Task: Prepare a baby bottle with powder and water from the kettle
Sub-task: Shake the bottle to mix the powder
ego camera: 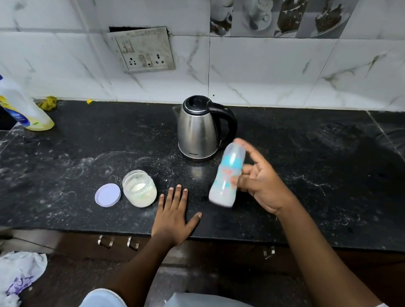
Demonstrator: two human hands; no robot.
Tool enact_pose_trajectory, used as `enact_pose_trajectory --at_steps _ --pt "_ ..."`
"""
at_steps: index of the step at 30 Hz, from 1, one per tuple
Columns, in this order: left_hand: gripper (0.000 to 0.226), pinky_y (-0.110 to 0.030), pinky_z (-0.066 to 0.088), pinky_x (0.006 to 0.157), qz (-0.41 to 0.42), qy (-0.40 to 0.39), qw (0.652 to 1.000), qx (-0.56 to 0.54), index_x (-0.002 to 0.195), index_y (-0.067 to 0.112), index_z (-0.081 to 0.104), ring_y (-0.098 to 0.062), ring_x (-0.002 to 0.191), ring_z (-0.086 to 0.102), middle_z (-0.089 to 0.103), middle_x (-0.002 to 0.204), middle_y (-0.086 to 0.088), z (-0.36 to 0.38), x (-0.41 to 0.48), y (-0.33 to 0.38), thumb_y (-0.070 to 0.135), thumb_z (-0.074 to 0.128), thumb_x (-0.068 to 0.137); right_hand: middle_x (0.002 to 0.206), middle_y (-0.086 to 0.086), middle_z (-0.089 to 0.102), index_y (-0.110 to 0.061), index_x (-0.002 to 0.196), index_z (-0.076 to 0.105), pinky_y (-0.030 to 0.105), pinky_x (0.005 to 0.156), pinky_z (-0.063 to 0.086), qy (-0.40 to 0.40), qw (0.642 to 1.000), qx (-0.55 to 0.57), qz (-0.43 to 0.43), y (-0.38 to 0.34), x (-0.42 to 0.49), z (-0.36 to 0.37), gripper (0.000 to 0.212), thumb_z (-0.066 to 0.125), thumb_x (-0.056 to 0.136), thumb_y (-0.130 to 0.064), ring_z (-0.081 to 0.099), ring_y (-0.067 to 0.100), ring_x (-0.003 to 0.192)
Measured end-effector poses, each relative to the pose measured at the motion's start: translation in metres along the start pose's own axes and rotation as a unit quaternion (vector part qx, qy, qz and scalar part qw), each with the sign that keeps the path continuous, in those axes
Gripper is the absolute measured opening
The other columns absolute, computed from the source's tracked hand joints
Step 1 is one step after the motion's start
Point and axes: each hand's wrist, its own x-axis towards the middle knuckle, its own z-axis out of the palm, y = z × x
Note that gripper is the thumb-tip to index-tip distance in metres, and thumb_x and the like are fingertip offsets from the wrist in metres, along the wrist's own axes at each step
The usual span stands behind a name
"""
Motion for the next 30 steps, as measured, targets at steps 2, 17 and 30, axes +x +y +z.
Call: enact_pose_trajectory --at_steps 2,17,30 --pt "0.098 -0.05 -0.007 0.132 -0.001 -0.004 1.0 0.005 0.171 0.017 0.006 -0.025 0.165 -0.009 -0.004 0.179 -0.005 -0.001 0.001 0.0 0.08 0.014 0.096 0.129 0.015 0.073 -0.041 0.155 0.04 0.046 0.09 0.061 0.08 0.995 0.059 -0.021 -0.001 0.0 -0.002 0.092 0.083 0.081 -0.005 0.067 0.031 0.124" --pt "0.097 -0.05 -0.004 0.133 -0.003 -0.001 1.0 0.012 0.171 0.017 0.006 -0.025 0.165 -0.008 -0.003 0.179 -0.005 -0.002 0.002 -0.003 0.08 0.014 0.097 0.127 0.016 0.072 -0.038 0.154 0.038 0.043 0.087 0.062 0.084 0.995 0.052 -0.017 -0.001 0.004 0.005 0.089 0.077 0.084 -0.001 0.072 0.025 0.116" --pt "0.096 -0.05 -0.007 0.133 -0.003 -0.009 1.0 0.015 0.171 0.018 0.004 -0.026 0.165 -0.01 -0.004 0.179 -0.006 -0.001 0.001 -0.001 0.079 0.015 0.097 0.127 0.021 0.072 -0.037 0.151 0.046 0.042 0.086 0.062 0.03 0.999 0.014 -0.004 0.0 0.003 0.001 0.089 0.086 0.078 -0.005 0.071 0.033 0.117"
